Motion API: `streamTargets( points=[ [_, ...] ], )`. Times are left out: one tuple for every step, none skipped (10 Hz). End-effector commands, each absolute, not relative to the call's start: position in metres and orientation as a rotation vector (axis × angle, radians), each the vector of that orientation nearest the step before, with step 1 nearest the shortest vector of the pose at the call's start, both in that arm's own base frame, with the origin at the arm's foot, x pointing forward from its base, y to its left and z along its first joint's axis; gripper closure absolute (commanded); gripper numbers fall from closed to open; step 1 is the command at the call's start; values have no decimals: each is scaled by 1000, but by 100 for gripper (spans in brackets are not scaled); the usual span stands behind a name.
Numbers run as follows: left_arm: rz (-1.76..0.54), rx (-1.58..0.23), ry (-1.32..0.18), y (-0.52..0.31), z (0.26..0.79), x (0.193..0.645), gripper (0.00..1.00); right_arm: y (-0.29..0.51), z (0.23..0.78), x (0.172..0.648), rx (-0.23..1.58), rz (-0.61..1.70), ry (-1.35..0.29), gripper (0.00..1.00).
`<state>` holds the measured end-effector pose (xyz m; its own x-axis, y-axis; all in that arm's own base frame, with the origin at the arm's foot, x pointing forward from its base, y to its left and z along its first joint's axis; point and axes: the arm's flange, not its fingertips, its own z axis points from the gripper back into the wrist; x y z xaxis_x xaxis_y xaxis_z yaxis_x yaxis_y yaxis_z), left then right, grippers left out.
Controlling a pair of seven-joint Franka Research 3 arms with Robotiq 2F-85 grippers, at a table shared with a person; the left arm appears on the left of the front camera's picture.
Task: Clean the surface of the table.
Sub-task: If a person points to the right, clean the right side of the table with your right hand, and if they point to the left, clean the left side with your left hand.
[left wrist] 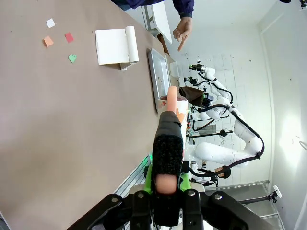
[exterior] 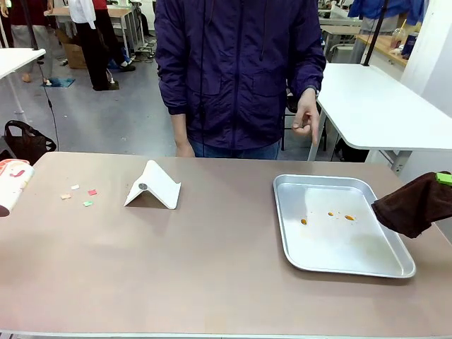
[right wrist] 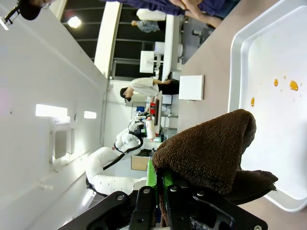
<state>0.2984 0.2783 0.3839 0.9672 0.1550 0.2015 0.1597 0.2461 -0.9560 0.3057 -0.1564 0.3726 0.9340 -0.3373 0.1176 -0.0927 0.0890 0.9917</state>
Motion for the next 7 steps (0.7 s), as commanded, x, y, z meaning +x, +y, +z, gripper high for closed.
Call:
streamTargets(
  points=[
    [-9,-1321,-275,277,386,296,100,-155,377,305,1478,-179,-353,100],
    [-9,-1321,-275,277,386,296,100,-155,377,305,1478,-179,-353,100],
    [-9,-1321,-275,277,386,296,100,-155,377,305,1478,-179,-353,100],
    [-9,-1321,-275,277,386,296,100,-155,377,305,1478,-179,-353,100],
    [-9,-1321,-275,277,386,296,100,-155,377,305,1478,-179,-353,100],
    [-9,-1321,-275,277,386,296,100,-156,373,306,1480,-188,-355,94],
    [-9,-1321,-275,277,386,296,100,-158,384,303,1322,-233,-398,94]
  ],
)
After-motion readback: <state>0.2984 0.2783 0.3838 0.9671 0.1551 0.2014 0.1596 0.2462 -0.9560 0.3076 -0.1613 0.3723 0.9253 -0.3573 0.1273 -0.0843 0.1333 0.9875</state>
